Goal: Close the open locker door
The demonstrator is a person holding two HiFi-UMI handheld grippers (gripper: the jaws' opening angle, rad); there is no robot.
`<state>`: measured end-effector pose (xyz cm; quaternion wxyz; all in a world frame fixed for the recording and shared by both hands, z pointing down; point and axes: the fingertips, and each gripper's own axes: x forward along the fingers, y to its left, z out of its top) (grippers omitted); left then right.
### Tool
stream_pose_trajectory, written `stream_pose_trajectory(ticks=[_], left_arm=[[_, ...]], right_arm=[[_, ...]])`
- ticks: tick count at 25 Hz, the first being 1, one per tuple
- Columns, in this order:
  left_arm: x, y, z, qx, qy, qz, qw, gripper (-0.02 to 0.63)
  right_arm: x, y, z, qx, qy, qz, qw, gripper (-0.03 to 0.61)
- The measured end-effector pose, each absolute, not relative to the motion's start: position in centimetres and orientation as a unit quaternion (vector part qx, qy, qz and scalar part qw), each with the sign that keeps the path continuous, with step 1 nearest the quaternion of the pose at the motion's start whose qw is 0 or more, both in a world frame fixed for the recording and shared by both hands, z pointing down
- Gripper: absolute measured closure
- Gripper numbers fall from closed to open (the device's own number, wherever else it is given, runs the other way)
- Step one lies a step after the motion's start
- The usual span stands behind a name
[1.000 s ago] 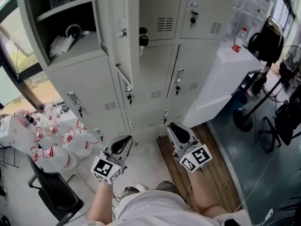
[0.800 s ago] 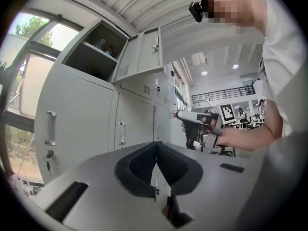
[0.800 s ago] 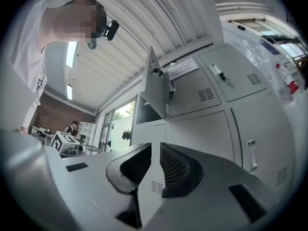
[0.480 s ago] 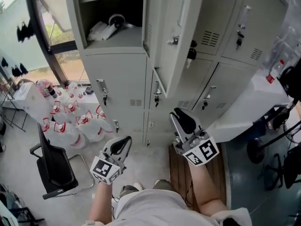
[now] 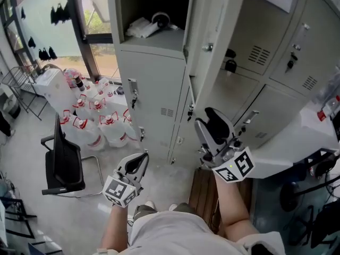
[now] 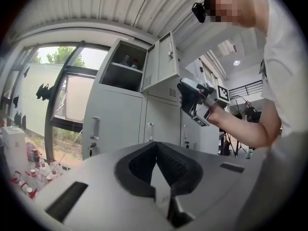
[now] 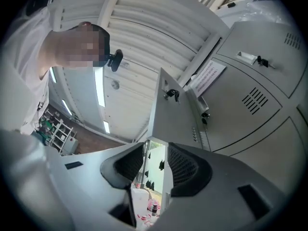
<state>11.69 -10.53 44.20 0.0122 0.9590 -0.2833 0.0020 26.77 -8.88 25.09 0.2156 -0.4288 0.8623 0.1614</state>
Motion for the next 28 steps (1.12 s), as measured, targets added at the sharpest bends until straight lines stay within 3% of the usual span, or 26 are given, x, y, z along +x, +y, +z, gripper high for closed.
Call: stream_pose_trajectory(ticks=[16, 28], left_arm=[[8.2, -7.4, 45.2, 0.924, -0.381, -0.011, 0.024, 0.611], [3.0, -10.7, 45.0, 0.926, -0.375, -0.017, 0.033, 0.611]], right_arm=[[25.2, -8.9, 22.4, -0.382, 0.873, 0.168, 0.25, 0.476], [20.8, -10.8, 22.3, -0.412, 0.863, 0.183, 0.229, 0.491]])
